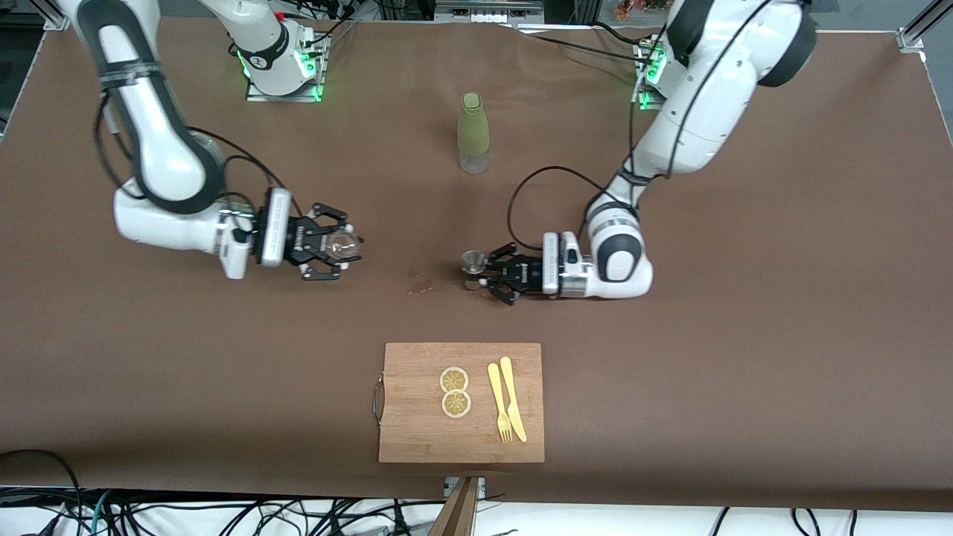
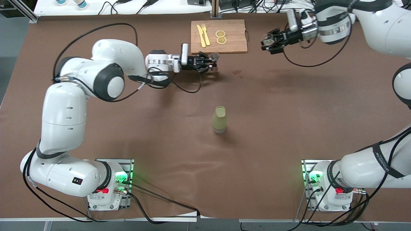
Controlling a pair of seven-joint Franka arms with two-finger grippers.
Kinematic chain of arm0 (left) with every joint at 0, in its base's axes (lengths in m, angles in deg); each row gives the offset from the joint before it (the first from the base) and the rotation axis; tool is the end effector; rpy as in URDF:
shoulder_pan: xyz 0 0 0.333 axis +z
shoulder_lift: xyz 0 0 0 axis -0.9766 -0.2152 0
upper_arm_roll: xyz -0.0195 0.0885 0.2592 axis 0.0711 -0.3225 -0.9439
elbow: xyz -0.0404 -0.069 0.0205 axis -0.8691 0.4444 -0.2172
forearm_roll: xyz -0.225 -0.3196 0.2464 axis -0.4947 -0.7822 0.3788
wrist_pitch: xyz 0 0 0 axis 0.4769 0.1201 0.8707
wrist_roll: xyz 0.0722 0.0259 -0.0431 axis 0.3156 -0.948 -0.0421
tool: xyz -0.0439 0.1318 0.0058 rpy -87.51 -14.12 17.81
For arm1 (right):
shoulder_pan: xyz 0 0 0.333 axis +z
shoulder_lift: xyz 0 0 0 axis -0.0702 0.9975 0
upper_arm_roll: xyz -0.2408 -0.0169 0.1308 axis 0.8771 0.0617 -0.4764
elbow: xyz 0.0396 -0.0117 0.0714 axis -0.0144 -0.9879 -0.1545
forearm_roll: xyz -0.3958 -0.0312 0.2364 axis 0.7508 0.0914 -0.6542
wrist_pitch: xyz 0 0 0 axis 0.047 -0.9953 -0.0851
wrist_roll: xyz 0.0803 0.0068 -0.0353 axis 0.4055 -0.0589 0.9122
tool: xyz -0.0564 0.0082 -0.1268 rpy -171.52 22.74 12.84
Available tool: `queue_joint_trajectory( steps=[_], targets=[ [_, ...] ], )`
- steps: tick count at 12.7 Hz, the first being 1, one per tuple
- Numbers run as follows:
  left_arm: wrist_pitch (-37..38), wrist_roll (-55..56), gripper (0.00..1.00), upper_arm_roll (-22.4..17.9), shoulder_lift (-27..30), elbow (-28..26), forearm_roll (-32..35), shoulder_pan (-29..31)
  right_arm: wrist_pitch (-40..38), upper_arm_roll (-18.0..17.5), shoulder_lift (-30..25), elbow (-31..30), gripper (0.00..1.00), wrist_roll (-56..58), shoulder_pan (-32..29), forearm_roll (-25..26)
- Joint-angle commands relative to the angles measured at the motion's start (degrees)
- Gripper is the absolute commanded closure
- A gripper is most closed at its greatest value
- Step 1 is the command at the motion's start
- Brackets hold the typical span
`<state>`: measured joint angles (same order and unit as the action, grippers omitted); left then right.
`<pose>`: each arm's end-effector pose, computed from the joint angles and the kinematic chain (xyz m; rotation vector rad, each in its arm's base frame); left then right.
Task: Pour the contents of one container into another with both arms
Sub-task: 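Carry the glass back with the right gripper while the left gripper returns the jigger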
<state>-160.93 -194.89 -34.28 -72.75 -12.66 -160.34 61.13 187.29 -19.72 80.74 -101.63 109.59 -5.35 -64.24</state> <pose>0.5772 -0.3641 0.0121 1.2031 -1.2392 1.2013 0.6159 0.1762 0.2023 -1.6386 -1.4164 -0.8142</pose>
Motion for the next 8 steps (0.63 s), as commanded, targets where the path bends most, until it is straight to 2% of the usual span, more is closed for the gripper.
queue_joint_trajectory(
  steps=[1, 2, 4, 6, 8],
  targets=[
    [2.4, -6.1, 1.00, 0.7, 8.0, -11.6, 5.9, 6.6, -8.4, 6.0, 1.9, 0.8, 0.65, 4.9, -1.0, -0.8],
    [3.3, -7.6, 1.00, 0.7, 9.3, -13.7, 8.2, 9.5, -12.0, 8.8, 4.1, 1.8, 0.65, 7.6, -1.0, -0.7],
    [7.0, -9.9, 1.00, 0.7, 11.6, -18.2, 13.0, 15.5, -16.6, 12.1, 6.9, 2.8, 0.65, 12.8, -2.0, -0.6],
    [11.5, -14.1, 1.00, 0.4, 11.7, -19.4, 17.7, 22.2, -20.7, 12.2, 11.8, 5.4, 0.65, 16.7, -5.6, 1.3],
    [15.6, -15.2, 1.00, -2.3, 11.8, -19.2, 25.3, 27.1, -22.4, 14.1, 14.0, 7.1, 0.65, 19.3, -6.6, 3.2]
  ],
)
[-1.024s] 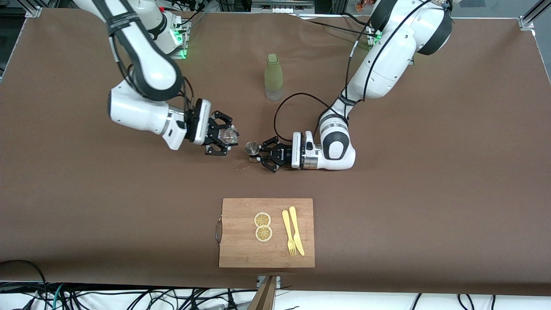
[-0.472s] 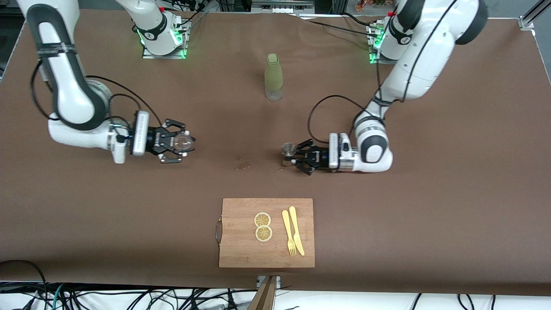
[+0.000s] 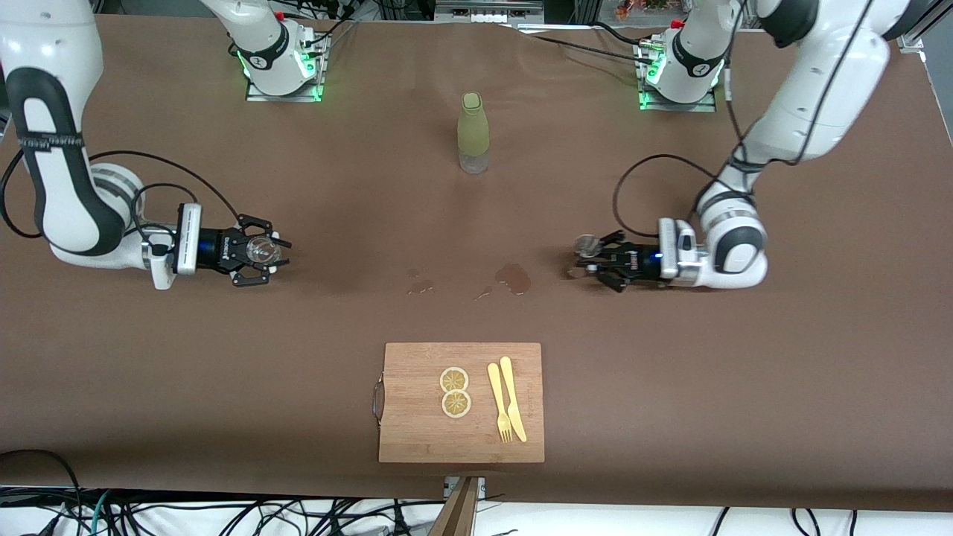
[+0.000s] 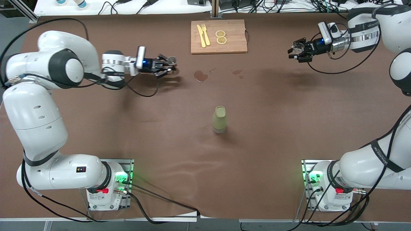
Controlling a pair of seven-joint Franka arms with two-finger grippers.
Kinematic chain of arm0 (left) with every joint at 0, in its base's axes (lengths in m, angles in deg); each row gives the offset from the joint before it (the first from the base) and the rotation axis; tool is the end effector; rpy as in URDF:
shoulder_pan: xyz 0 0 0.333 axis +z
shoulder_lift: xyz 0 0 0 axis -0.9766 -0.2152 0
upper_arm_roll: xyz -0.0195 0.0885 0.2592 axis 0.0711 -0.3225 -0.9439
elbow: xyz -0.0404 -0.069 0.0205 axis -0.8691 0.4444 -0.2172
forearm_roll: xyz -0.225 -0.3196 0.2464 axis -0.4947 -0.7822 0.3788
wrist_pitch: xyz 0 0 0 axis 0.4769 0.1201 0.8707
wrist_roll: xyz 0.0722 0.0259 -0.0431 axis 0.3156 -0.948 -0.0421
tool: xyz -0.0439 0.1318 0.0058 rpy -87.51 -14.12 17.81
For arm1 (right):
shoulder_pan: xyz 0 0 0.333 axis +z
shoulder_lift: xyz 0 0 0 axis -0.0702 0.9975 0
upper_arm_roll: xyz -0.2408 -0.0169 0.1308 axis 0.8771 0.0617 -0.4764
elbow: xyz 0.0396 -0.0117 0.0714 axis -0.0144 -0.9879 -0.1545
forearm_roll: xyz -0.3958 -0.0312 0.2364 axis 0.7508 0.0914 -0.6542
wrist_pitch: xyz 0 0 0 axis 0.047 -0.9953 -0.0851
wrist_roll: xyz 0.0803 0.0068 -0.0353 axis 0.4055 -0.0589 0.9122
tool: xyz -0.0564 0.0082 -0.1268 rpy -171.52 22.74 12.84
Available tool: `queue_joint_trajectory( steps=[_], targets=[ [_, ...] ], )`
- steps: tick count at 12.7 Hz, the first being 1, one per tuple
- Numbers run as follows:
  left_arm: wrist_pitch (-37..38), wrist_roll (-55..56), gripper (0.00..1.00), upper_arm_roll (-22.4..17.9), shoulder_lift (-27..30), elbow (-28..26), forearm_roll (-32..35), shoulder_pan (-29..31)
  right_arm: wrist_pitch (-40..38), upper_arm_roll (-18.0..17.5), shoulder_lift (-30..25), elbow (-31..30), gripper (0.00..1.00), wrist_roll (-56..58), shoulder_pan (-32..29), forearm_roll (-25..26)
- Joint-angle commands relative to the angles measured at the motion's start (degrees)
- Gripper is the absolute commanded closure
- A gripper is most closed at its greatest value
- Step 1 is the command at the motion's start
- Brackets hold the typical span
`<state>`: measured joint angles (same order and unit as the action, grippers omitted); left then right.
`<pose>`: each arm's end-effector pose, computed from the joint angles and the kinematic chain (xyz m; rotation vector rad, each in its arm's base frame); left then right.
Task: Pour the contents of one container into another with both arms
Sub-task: 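Carry the glass back with the right gripper while the left gripper returns the jigger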
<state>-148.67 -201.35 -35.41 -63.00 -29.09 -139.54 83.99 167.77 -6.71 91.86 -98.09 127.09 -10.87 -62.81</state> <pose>0.5506 -0.1331 0.0158 1.1700 -1.3039 1.2025 0.5960 0.0138 0.1153 -1.4699 -1.3780 -0.8940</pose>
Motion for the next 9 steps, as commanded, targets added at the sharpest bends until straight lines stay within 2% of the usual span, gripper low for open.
queue_joint_trajectory(
  steps=[1, 5, 9],
  targets=[
    [5.8, -9.1, 1.00, -3.2, 2.1, -2.8, 7.5, 6.4, -3.2, 1.9, 3.5, 3.6, 0.65, 3.1, -1.1, 2.1],
    [12.3, -11.7, 1.00, -11.4, 1.7, -2.1, 16.6, 11.9, -3.8, 2.2, 9.0, 3.8, 0.65, 11.4, -2.7, 1.9],
    [17.1, -17.2, 1.00, -13.6, -2.6, 1.7, 19.3, 14.9, -3.5, 2.2, 15.1, 7.5, 0.65, 17.5, -3.5, 1.8]
  ],
)
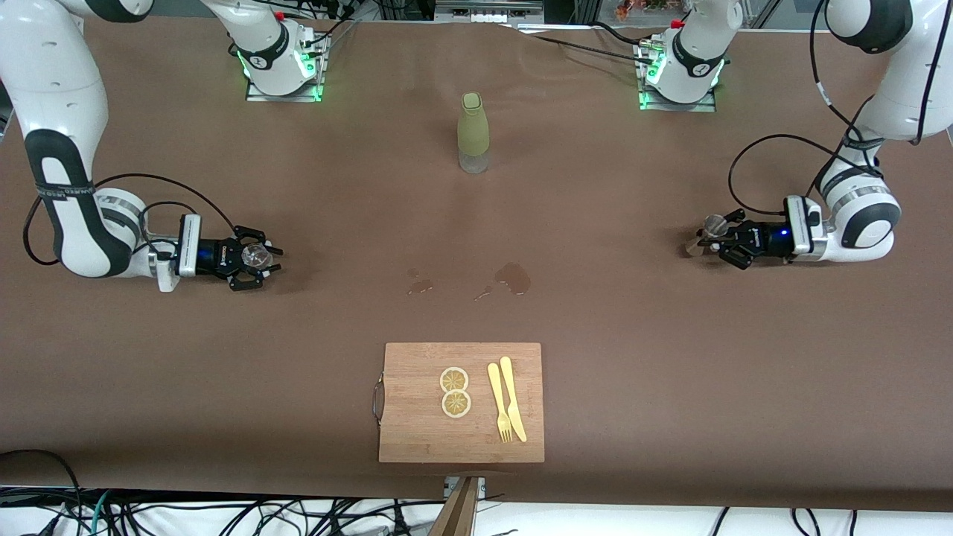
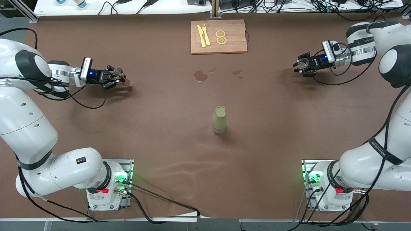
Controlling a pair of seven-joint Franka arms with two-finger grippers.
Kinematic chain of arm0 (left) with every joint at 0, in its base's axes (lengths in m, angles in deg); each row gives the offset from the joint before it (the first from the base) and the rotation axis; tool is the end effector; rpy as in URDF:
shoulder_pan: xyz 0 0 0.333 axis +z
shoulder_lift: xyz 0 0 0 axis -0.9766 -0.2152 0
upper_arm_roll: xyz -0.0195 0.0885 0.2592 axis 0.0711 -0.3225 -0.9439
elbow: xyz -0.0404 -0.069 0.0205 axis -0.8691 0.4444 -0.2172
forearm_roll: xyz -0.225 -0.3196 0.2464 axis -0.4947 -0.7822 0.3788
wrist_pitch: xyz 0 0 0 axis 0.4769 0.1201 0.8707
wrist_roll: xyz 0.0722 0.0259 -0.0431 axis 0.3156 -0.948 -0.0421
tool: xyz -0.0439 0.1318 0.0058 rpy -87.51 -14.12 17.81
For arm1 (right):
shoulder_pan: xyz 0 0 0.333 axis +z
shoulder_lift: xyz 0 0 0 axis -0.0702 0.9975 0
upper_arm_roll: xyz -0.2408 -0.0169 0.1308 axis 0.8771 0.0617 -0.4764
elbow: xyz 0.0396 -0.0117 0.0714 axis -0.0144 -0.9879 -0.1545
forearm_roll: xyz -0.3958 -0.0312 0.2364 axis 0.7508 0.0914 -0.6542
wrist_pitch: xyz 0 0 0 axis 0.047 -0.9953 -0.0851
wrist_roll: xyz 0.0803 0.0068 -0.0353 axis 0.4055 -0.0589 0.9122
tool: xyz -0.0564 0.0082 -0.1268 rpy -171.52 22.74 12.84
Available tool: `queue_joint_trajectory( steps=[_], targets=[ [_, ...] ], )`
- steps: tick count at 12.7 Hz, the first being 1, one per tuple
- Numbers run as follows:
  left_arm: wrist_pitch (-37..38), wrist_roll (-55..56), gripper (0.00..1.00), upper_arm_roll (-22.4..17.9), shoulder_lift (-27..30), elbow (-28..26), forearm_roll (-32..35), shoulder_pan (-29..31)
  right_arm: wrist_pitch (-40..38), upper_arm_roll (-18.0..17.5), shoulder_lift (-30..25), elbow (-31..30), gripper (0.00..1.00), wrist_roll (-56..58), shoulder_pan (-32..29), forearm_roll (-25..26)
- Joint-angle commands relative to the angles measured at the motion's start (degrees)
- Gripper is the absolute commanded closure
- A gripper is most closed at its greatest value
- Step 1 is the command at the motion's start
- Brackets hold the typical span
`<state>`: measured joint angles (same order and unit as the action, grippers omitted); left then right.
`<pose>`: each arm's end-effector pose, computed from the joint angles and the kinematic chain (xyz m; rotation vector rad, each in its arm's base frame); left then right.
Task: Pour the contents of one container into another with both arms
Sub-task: 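Carry the glass back with the right gripper while the left gripper returns the jigger, then lower the glass and open the right gripper while the left gripper releases the jigger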
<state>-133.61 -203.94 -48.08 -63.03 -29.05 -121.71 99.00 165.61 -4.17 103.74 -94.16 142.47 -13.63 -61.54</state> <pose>0.4850 0.1151 0.0094 1.2363 -1.2841 1.1788 0.5631 -0.0355 0.0188 -1.3851 -1.4571 -0.9666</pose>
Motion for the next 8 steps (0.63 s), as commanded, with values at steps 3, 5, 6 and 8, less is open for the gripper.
queue_joint_trajectory(
  steps=[3, 5, 6, 8],
  targets=[
    [3.5, -18.6, 1.00, -3.3, -6.8, 5.3, 1.8, 0.1, -1.4, -0.5, 9.5, 7.6, 0.64, 5.8, -1.3, -0.4],
    [3.8, -20.3, 1.00, -4.1, -9.6, 8.0, 1.9, 0.1, -1.6, -0.6, 10.4, 7.9, 0.64, 6.2, -1.3, -1.3],
    [3.7, -20.9, 1.00, -4.1, -10.6, 8.8, 1.9, 0.1, -1.6, -0.7, 10.4, 7.9, 0.60, 6.2, -1.2, -1.4],
    [3.7, -21.4, 1.00, -4.1, -11.9, 9.8, 1.9, -0.1, -1.5, -0.7, 10.1, 7.6, 0.00, 6.1, -1.1, -1.5]
  ],
)
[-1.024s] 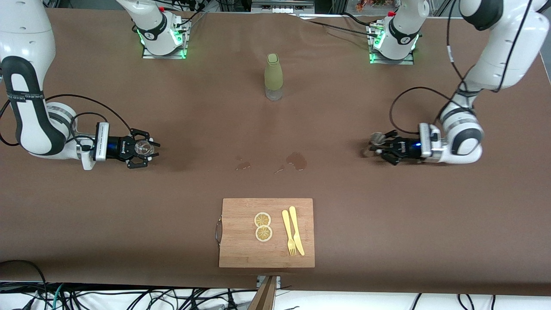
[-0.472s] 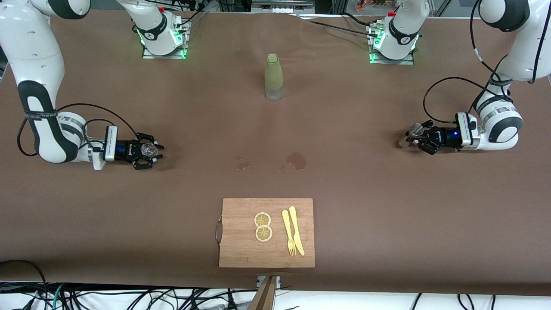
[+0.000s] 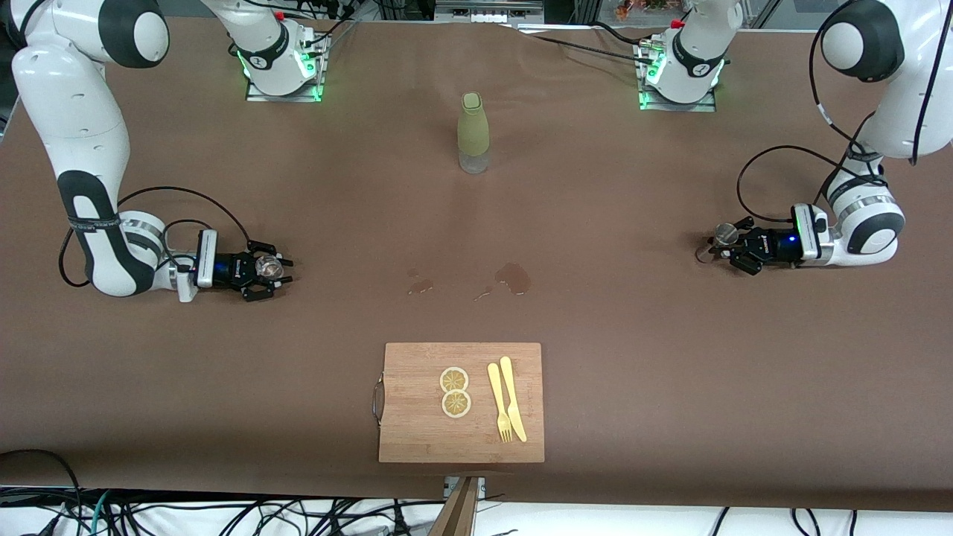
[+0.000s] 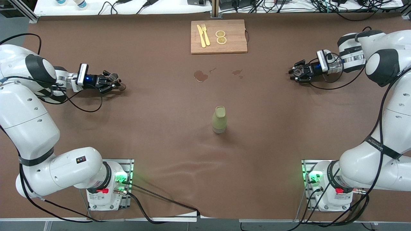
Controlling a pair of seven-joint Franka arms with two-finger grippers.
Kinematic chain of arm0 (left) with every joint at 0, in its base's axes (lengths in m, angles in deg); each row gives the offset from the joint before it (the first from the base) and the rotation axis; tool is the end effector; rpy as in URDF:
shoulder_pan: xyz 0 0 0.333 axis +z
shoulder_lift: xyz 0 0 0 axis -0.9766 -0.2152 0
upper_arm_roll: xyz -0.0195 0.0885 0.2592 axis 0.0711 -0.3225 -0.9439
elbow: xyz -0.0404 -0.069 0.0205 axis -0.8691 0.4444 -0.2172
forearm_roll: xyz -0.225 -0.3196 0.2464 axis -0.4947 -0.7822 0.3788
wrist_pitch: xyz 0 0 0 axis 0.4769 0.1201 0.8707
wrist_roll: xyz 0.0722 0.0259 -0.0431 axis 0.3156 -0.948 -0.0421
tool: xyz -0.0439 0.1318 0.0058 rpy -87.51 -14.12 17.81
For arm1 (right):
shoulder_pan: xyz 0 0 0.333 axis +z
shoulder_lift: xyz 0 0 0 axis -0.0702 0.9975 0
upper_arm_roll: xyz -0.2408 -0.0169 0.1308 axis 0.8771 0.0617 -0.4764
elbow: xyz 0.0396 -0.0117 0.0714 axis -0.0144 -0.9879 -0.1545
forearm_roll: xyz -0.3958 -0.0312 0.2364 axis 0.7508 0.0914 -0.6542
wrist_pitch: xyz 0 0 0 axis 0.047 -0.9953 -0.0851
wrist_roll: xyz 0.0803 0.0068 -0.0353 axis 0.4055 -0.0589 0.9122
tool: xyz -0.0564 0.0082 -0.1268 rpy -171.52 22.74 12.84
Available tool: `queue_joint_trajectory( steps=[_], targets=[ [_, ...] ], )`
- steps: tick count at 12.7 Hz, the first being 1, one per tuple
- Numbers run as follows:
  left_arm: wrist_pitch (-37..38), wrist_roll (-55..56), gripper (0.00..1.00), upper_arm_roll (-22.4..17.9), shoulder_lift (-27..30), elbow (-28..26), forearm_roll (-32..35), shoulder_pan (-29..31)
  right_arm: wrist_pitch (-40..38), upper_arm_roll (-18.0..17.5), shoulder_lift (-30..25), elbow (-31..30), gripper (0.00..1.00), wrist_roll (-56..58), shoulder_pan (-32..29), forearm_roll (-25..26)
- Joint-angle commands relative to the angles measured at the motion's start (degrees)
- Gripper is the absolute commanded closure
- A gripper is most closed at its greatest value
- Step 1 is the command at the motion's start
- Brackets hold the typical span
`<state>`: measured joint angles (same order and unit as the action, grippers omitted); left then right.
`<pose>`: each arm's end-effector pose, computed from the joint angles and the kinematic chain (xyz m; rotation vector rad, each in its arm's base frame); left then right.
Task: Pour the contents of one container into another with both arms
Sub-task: 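Lower the glass and open the right gripper while the left gripper releases the jigger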
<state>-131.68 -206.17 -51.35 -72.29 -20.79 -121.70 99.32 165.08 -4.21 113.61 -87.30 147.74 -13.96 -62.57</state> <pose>0.4800 0.1527 -0.0361 1.2568 -1.2872 1.1802 0.5604 -0.0372 -0.0402 -1.3391 -1.4766 -0.9981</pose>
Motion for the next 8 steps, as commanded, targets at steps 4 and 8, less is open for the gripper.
queue_joint_trajectory(
  steps=[4, 8],
  targets=[
    [1.7, -19.5, 0.97, -0.9, -4.6, 3.0, 1.8, -0.7, 0.8, -0.3, -1.0, 0.2, 0.00, 0.1, -3.2, 0.3],
    [1.8, -18.0, 0.00, -2.4, -4.6, 4.9, 4.5, -0.8, 4.2, -0.2, -5.5, -3.1, 0.00, -1.3, -5.2, 4.5]
  ],
)
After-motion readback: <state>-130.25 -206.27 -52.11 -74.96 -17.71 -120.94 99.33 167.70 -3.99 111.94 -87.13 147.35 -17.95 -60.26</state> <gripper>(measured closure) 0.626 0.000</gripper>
